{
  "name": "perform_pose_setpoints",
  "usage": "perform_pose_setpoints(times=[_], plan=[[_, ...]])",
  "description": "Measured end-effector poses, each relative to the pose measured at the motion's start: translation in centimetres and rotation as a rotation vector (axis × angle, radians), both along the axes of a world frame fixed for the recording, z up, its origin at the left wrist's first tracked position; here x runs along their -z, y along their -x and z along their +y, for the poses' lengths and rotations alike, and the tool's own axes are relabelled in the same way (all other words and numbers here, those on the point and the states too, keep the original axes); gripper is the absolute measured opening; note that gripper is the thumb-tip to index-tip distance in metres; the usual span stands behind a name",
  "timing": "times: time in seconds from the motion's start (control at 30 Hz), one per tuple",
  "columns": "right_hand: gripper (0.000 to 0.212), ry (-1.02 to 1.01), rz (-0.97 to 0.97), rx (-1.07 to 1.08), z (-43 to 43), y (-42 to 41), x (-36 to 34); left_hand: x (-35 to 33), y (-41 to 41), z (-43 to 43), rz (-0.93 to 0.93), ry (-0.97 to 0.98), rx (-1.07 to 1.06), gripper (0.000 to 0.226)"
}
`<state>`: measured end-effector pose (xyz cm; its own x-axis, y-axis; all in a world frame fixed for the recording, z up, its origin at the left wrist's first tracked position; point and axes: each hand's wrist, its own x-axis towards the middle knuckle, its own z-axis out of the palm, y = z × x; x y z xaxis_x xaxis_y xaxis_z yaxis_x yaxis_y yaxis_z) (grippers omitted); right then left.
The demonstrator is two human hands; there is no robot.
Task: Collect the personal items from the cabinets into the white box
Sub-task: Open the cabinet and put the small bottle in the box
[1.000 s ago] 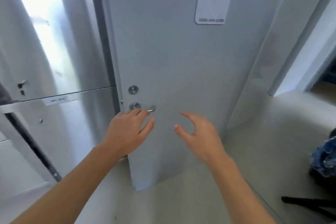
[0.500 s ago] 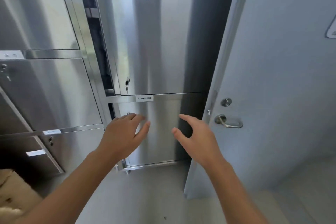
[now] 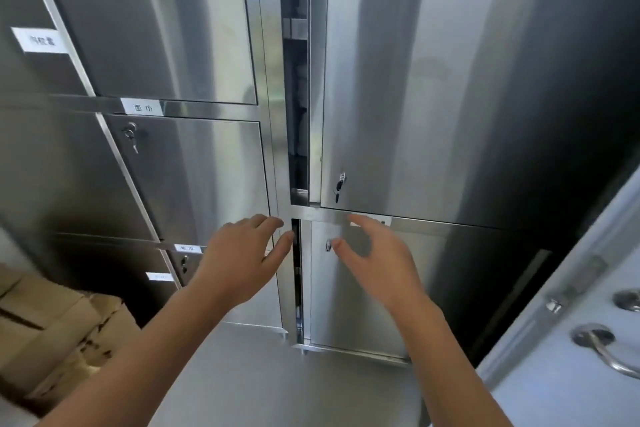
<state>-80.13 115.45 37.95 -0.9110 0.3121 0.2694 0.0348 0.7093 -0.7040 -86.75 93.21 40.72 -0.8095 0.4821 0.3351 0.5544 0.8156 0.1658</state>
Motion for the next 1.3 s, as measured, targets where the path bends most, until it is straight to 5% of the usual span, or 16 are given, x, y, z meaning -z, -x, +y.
perform_pose_setpoints(times=[0.4, 0.77, 1.3], plan=[[0.057, 0.015, 0.016, -0.074, 1.4, 15.4, -1.4, -1.0, 13.1, 1.3, 0.016, -0.026, -0.058, 0.052], [0.064, 0.013, 0.026, 0.155, -0.5, 24.7, -0.3, 1.9, 26.8, 2.0, -0.012, -0.075, 0.228, 0.05], [0.054, 0.053, 0.128, 0.435, -3.5, 25.5, -1.8, 1.4, 30.6, 1.9, 0.056, -0.119, 0.551, 0.052]])
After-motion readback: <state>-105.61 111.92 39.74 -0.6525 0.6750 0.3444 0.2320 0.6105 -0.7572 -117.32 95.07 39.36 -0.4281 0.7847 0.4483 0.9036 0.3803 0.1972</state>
